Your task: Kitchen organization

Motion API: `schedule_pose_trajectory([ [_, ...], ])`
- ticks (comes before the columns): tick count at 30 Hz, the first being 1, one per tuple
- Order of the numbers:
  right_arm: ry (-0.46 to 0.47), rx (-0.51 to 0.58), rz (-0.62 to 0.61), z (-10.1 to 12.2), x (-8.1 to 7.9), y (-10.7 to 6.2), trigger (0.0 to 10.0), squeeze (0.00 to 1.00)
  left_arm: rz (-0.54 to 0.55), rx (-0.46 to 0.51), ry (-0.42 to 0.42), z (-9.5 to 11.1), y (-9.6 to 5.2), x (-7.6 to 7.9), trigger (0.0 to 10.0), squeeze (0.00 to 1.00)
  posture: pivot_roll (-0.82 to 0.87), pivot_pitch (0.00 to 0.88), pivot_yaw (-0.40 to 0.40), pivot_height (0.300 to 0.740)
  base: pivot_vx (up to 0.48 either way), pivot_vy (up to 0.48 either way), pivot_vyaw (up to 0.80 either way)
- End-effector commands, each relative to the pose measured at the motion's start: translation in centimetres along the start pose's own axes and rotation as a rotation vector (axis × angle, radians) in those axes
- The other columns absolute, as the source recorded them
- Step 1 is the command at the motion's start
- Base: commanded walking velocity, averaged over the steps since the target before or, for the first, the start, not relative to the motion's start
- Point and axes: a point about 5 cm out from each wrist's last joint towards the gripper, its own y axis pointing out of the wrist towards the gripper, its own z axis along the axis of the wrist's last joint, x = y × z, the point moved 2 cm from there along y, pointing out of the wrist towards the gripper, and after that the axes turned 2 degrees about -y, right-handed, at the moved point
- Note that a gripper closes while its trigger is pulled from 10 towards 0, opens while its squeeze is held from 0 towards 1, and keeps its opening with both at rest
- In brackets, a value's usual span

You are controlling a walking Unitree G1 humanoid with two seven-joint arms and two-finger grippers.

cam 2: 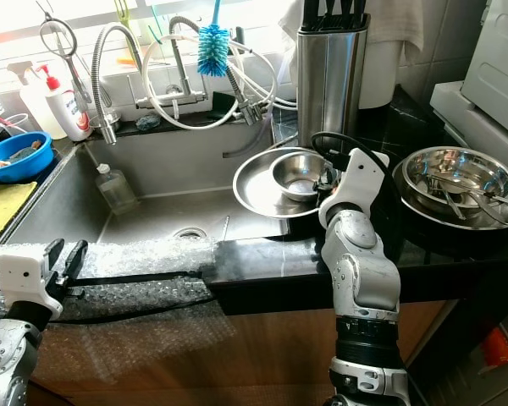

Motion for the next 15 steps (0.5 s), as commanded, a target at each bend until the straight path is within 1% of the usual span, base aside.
schedule_pose_trajectory([
  [1,0.002,-0.006,-0.006,0.0,-0.1,-0.1,10.0,0.0,-0.037,-0.039,0.0,-0.6,0.1,0.7,10.0,0.0,-0.05,0.0,0.132,0.74,0.0,0.0,0.0],
  [3,0.004,-0.003,-0.019,0.0,0.1,-0.2,10.0,0.0,-0.039,-0.037,-0.001,-0.6,0.2,0.8,10.0,0.0,-0.05,0.0,0.132,0.74,0.0,0.0,0.0],
  [4,0.01,0.005,-0.056,0.1,0.5,-0.2,10.0,0.0,-0.042,-0.035,-0.003,-0.5,0.2,0.9,10.0,0.0,-0.05,0.0,0.133,0.74,0.0,0.0,0.0],
  [6,0.014,0.013,-0.081,0.2,0.8,-0.2,10.0,0.0,-0.043,-0.034,-0.004,-0.5,0.2,0.9,10.0,0.0,-0.05,0.0,0.133,0.74,0.0,0.0,0.0],
  [7,-0.004,0.035,-0.128,0.6,1.3,-0.3,10.0,0.0,-0.043,-0.034,-0.005,-0.5,0.2,0.9,10.0,0.0,-0.05,0.0,0.134,0.74,0.0,0.0,0.0],
  [10,-0.024,0.052,-0.156,0.8,1.7,-0.4,10.0,0.0,-0.043,-0.034,-0.006,-0.5,0.2,0.9,10.0,0.0,-0.05,0.0,0.134,0.74,0.0,0.0,0.0],
  [11,-0.056,0.082,-0.191,1.3,2.1,-0.5,10.0,0.0,-0.043,-0.033,-0.007,-0.5,0.2,0.9,10.0,0.0,-0.05,0.0,0.134,0.74,0.0,0.0,0.0],
  [15,-0.074,0.101,-0.208,1.6,2.3,-0.6,10.0,0.0,-0.042,-0.032,-0.008,-0.5,0.3,0.9,10.0,0.0,-0.05,0.0,0.134,0.74,0.0,0.0,0.0],
])
